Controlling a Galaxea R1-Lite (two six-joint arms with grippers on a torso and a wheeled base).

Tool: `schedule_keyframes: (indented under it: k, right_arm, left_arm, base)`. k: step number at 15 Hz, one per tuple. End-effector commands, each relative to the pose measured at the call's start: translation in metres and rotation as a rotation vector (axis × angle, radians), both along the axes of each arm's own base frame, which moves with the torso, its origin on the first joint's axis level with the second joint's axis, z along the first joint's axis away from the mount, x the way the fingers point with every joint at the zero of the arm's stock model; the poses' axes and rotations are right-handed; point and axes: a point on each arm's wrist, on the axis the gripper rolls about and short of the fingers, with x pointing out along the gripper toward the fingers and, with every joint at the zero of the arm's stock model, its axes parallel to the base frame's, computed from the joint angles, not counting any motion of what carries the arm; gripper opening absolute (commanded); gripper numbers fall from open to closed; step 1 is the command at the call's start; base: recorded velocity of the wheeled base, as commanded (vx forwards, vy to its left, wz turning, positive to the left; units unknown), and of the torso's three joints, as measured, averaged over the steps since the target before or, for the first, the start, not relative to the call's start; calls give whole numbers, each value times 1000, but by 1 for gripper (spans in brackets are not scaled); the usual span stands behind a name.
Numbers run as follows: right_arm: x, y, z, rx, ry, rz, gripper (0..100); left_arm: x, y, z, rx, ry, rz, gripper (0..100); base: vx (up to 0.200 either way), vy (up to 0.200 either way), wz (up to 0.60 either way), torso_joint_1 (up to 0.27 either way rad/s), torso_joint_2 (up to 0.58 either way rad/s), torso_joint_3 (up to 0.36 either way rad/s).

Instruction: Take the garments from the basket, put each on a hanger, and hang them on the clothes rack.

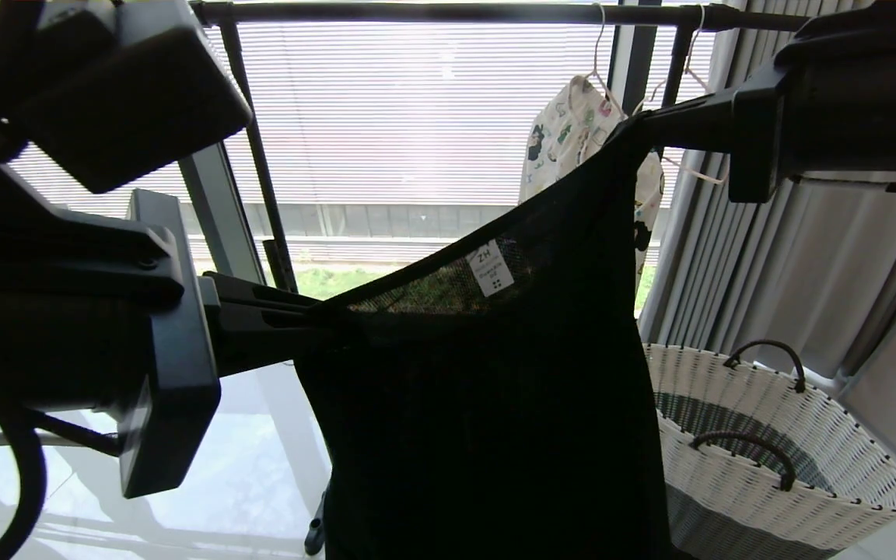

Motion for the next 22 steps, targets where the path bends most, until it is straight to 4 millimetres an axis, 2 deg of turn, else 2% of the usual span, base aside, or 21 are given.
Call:
schedule_keyframes:
  k: [1,3,6,7,9,14,15,19,22]
  right_arm:
    - [7,7,-5,-14,14,-1,0]
    - [5,5,-5,-14,14,-2,0]
    - [-5,-22,-9,-22,24,-52,0]
    - [-11,-29,-11,-25,28,-58,0]
    - [-17,-35,-16,-33,36,-58,0]
    - [-16,-34,-18,-41,44,-56,0]
    - [-17,-34,-19,-50,56,-56,100]
    - [-29,-45,-24,-46,84,-59,100]
    - [-39,-68,-44,-80,114,-134,100]
  left_arm:
    - [-5,5,2,-10,-10,-3,0]
    - [-4,4,1,-4,-10,7,0]
    - [52,-16,2,-110,-140,146,0]
    - [65,-20,4,-145,-185,172,0]
    - [68,-21,5,-155,-201,186,0]
    - [68,-22,5,-155,-201,184,0]
    - [68,-22,5,-155,-201,184,0]
    - [79,-27,0,-125,-202,241,0]
    - [86,-21,-3,-87,-215,346,0]
  base:
    - [0,0,0,0,0,0]
    - [0,0,0,0,0,0]
    - [0,0,0,0,0,0]
    - [0,0,0,0,0,0]
    - [0,0,0,0,0,0]
    - [0,0,0,0,0,0]
    - [0,0,0,0,0,0]
    - [0,0,0,0,0,0]
    - [0,0,0,0,0,0]
